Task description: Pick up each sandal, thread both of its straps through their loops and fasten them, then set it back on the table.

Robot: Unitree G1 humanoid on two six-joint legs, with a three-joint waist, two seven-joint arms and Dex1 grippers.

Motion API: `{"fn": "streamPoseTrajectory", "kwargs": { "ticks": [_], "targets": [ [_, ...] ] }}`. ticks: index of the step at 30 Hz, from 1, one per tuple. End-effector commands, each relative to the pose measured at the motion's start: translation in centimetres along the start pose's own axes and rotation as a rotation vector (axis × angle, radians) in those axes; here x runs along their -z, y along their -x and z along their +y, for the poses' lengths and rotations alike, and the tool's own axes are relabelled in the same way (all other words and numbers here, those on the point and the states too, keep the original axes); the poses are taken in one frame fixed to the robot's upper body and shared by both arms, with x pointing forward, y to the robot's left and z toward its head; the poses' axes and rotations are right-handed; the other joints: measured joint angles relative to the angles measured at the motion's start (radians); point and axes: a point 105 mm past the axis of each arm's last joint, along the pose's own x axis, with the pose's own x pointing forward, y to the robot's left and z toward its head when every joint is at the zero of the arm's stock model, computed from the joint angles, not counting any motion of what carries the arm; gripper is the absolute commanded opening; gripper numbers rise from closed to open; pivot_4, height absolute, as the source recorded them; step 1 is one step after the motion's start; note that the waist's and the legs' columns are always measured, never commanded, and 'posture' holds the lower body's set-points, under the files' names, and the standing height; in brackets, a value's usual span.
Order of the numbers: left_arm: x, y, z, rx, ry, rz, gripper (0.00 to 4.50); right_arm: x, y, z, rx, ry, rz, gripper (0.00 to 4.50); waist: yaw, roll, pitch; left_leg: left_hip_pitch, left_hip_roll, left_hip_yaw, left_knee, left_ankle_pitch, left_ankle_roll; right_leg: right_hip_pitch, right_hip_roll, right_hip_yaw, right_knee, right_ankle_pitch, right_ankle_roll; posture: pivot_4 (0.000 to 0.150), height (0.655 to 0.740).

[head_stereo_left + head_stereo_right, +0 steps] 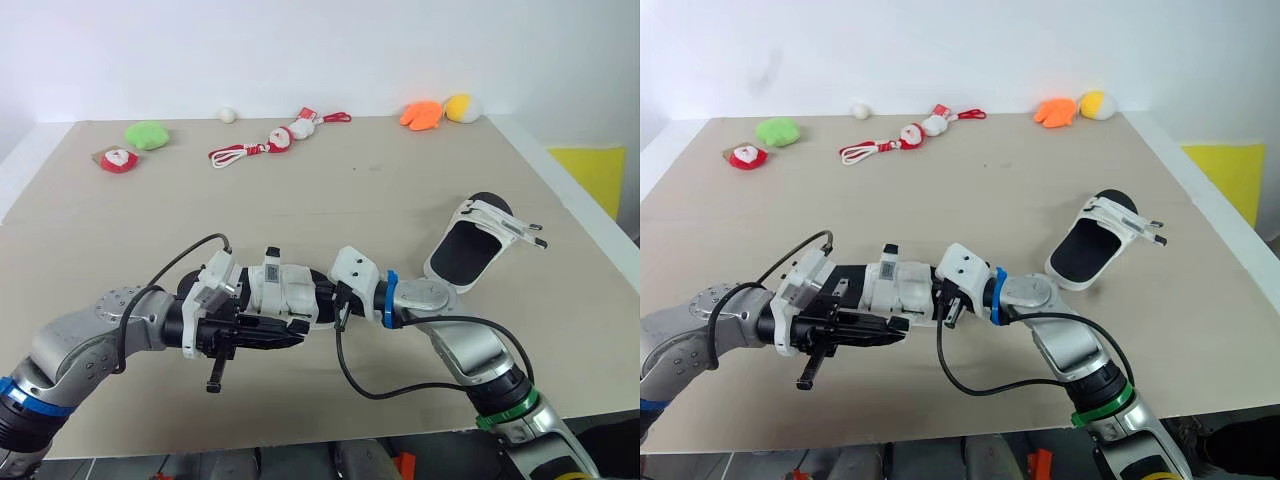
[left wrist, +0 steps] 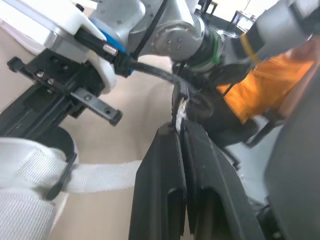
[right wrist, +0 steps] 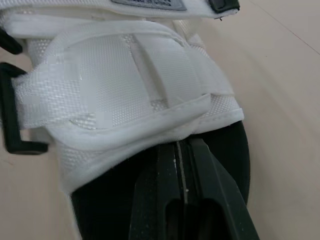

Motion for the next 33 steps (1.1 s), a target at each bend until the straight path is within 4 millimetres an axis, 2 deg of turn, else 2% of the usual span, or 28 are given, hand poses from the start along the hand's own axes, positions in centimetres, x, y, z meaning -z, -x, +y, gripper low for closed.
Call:
{"fn": "streamPoseTrajectory", "kwargs": {
  "ticks": [1, 3, 5, 17, 20, 28, 33],
  "targets": [
    [-2.3, -0.4, -1.0, 0.068, 0.007, -0.096, 0.06, 1.4, 0.4, -1.1, 0.056, -0.028, 0.057, 0.0, 0.0, 0.0, 0.0, 0.0, 0.0, 0.0, 0.0, 0.0, 0.0, 0.0, 0.0, 0.0, 0.0, 0.0, 0.0, 0.15, 0.74],
    [-3.3, -0.3, -0.6, 0.065, 0.07, -0.179, 0.06, 1.4, 0.4, -1.0, 0.057, -0.028, 0.057, 0.0, 0.0, 0.0, 0.0, 0.0, 0.0, 0.0, 0.0, 0.0, 0.0, 0.0, 0.0, 0.0, 0.0, 0.0, 0.0, 0.15, 0.74],
    [-3.9, -0.4, 0.8, -0.001, 0.099, -0.234, 0.06, 1.4, 0.5, -1.0, 0.059, -0.029, 0.057, 0.0, 0.002, 0.0, 0.0, 0.0, 0.0, 0.0, 0.0, 0.0, 0.0, 0.0, 0.0, 0.0, 0.0, 0.0, 0.0, 0.15, 0.74],
    [-3.7, -1.0, 6.8, -0.313, 0.176, -0.252, 0.06, 1.5, 0.4, -0.8, 0.059, -0.023, 0.058, 0.0, 0.004, 0.0, 0.0, 0.0, -0.001, -0.001, 0.003, 0.0, 0.0, 0.002, 0.0, 0.0, 0.0, 0.003, 0.001, 0.15, 0.74],
    [-4.0, -0.8, 7.2, -0.328, 0.196, -0.272, 0.06, 1.5, 0.4, -0.7, 0.06, -0.023, 0.057, 0.0, 0.004, 0.0, 0.0, 0.0, -0.001, -0.001, 0.004, 0.0, 0.0, 0.002, 0.0, 0.0, 0.0, 0.003, 0.002, 0.15, 0.74],
    [-2.0, -0.5, 8.8, -0.431, 0.169, -0.178, 0.06, 1.6, 0.4, -0.5, 0.054, -0.027, 0.057, 0.0, 0.004, 0.0, 0.0, 0.0, -0.001, -0.001, 0.004, 0.0, 0.0, 0.002, 0.0, 0.0, 0.0, 0.003, 0.001, 0.15, 0.74],
    [-2.0, -0.5, 9.3, -0.436, 0.11, -0.146, 0.06, 1.6, 0.3, -0.4, 0.049, -0.027, 0.056, 0.0, 0.004, 0.0, 0.0, 0.0, -0.001, -0.001, 0.004, 0.0, 0.0, 0.002, 0.0, 0.0, 0.0, 0.003, 0.001, 0.15, 0.74]
  ]
}}
